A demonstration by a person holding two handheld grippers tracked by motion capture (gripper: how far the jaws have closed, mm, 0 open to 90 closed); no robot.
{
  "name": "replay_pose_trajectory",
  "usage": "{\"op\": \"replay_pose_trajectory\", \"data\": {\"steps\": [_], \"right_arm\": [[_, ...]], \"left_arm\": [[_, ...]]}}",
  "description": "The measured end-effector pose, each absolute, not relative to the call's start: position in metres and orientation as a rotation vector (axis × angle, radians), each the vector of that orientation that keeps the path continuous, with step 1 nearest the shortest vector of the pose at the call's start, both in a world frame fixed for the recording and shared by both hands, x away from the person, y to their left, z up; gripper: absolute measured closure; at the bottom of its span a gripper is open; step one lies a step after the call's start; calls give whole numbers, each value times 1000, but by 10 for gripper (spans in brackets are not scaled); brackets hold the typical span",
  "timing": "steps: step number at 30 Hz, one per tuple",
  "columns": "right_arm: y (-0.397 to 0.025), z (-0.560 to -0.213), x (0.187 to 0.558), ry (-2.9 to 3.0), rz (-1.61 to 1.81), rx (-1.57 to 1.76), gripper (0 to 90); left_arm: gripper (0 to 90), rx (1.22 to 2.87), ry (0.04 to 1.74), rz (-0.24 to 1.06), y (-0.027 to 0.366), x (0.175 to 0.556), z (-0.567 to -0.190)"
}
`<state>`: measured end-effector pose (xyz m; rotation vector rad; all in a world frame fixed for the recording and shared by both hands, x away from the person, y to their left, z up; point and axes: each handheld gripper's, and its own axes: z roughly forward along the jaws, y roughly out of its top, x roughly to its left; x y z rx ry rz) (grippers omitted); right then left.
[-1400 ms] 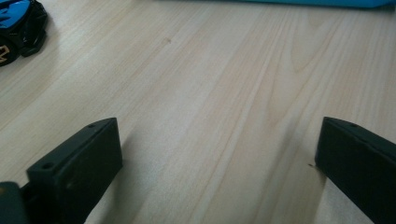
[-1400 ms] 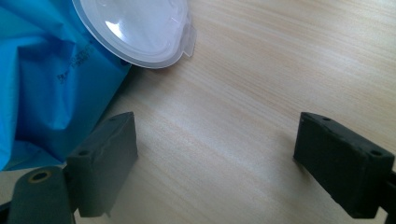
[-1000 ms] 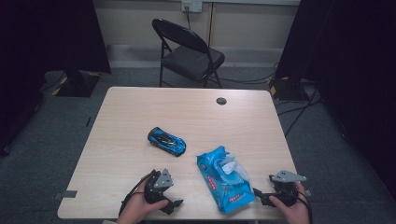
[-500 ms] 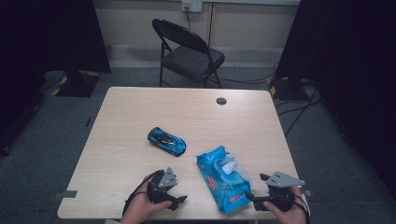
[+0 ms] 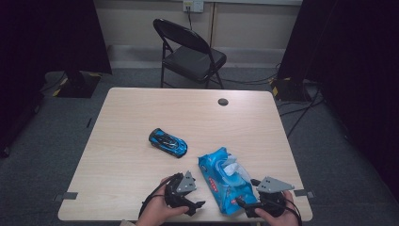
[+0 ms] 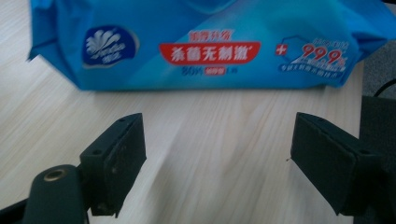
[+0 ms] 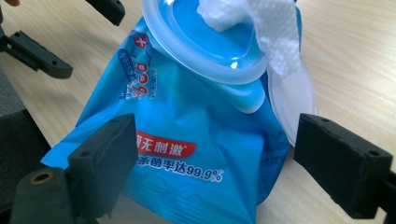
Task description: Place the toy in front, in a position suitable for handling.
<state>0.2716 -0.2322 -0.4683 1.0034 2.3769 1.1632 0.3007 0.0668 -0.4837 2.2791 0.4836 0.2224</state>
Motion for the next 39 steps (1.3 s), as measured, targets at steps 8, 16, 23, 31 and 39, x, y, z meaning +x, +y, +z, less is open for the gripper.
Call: {"op": "replay_pose_trajectory", "data": {"steps": [8,16,23,31,39], "right_arm": [[-229,-473,270,2388,1122,986,129],[-229,-474,270,2385,1116,990,131],[-229,-479,273,2402,1116,1019,131],[-230,-480,274,2405,1127,1036,132],[-228,-481,275,2398,1130,1054,131]], "left_arm": [[193,2273,454,216,50,302,-483],[216,2281,454,219,38,304,-487],[217,2283,434,221,28,307,-490],[237,2277,435,201,26,311,-491],[241,2291,436,197,25,315,-490]]}}
